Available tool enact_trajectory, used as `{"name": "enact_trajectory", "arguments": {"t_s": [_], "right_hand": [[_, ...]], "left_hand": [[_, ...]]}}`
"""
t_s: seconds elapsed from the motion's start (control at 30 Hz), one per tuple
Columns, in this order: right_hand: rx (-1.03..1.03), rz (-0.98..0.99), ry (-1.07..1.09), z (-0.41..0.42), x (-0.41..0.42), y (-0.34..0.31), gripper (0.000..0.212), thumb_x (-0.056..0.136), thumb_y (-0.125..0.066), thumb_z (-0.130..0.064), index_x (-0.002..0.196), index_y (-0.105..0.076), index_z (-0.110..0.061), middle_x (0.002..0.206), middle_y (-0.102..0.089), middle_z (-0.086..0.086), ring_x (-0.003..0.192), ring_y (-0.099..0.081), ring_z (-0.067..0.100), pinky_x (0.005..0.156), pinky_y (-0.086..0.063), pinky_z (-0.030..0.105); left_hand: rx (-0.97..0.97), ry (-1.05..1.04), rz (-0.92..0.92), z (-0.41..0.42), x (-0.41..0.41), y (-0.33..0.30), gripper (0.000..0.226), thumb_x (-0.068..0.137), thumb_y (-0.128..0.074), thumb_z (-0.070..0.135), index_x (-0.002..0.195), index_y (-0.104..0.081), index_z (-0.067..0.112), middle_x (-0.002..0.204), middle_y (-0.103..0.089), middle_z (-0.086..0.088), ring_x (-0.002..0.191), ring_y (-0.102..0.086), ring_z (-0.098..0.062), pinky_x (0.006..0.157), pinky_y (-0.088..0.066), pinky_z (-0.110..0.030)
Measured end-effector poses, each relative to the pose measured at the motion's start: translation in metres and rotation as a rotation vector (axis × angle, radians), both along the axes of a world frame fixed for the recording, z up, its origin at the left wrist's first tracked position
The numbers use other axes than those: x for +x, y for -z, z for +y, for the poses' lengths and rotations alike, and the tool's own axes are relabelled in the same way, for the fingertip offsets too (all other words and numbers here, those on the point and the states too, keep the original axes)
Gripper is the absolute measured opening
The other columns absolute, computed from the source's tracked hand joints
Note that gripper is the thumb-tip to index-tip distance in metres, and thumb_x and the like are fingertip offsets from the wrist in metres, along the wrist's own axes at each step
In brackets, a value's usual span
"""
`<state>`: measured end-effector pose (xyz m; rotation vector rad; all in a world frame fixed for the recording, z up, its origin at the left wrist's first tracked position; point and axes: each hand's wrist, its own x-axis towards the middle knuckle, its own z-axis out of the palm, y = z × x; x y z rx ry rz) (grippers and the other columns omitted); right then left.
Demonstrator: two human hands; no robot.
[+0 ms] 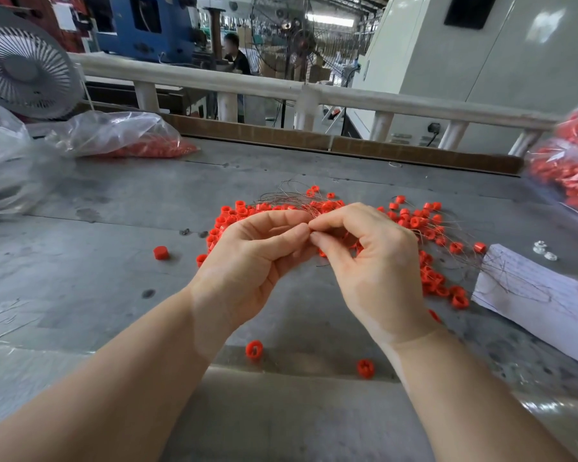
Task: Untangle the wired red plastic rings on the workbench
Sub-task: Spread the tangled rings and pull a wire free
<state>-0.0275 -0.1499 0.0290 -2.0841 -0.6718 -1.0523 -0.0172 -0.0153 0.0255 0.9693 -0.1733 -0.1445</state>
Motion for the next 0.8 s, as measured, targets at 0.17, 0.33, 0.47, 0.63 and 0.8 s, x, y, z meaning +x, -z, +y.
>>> {"name": "enact_trajectory", "arguments": {"t_s": [0.17,0.33,0.47,0.63,0.8], "right_hand": [[-0.026,0.030,-0.018,-0.0002,0.0004,0.0015,0.012,0.074,-0.072,0.003,0.078,-0.071,-0.008,0.075,-0.068,-0.001,0.073,-0.060,0.011,0.069,-0.048,0.024],[0.011,0.025,-0.038,0.0012,-0.0002,0.0013,0.013,0.076,-0.071,0.003,0.081,-0.071,-0.009,0.076,-0.066,-0.002,0.072,-0.057,0.007,0.069,-0.046,0.018],[0.073,0.016,-0.014,-0.0017,0.0011,-0.0018,0.020,0.083,-0.063,0.004,0.099,-0.070,-0.005,0.088,-0.058,0.000,0.076,-0.051,0.001,0.074,-0.042,0.012],[0.108,0.037,-0.022,-0.0022,0.0010,-0.0048,0.015,0.087,-0.061,-0.002,0.098,-0.071,-0.004,0.089,-0.056,0.001,0.076,-0.051,0.001,0.072,-0.040,0.009],[0.117,0.010,-0.026,-0.0024,0.0001,-0.0071,0.012,0.086,-0.063,-0.002,0.095,-0.072,-0.005,0.084,-0.057,0.001,0.077,-0.053,0.003,0.072,-0.040,0.009]], "left_hand": [[0.028,-0.029,-0.024,-0.0004,0.0000,0.0009,0.023,0.066,-0.061,0.001,0.089,-0.060,0.004,0.073,-0.071,-0.010,0.063,-0.069,-0.015,0.057,-0.054,-0.019],[0.096,-0.098,-0.049,0.0008,0.0026,0.0031,0.018,0.081,-0.056,-0.007,0.089,-0.056,0.009,0.068,-0.069,-0.005,0.058,-0.064,-0.011,0.058,-0.053,-0.018],[-0.052,-0.008,-0.002,0.0004,0.0015,-0.0001,0.011,0.068,-0.061,0.006,0.075,-0.070,0.009,0.066,-0.068,-0.005,0.057,-0.064,-0.008,0.060,-0.054,-0.016],[-0.138,0.109,0.039,-0.0004,0.0010,-0.0038,0.020,0.072,-0.057,0.013,0.070,-0.077,0.011,0.064,-0.068,-0.002,0.063,-0.068,-0.006,0.058,-0.053,-0.013],[-0.177,0.134,0.077,0.0016,0.0016,-0.0065,0.022,0.073,-0.056,0.013,0.069,-0.077,0.010,0.067,-0.070,-0.003,0.064,-0.069,-0.006,0.057,-0.052,-0.012]]}}
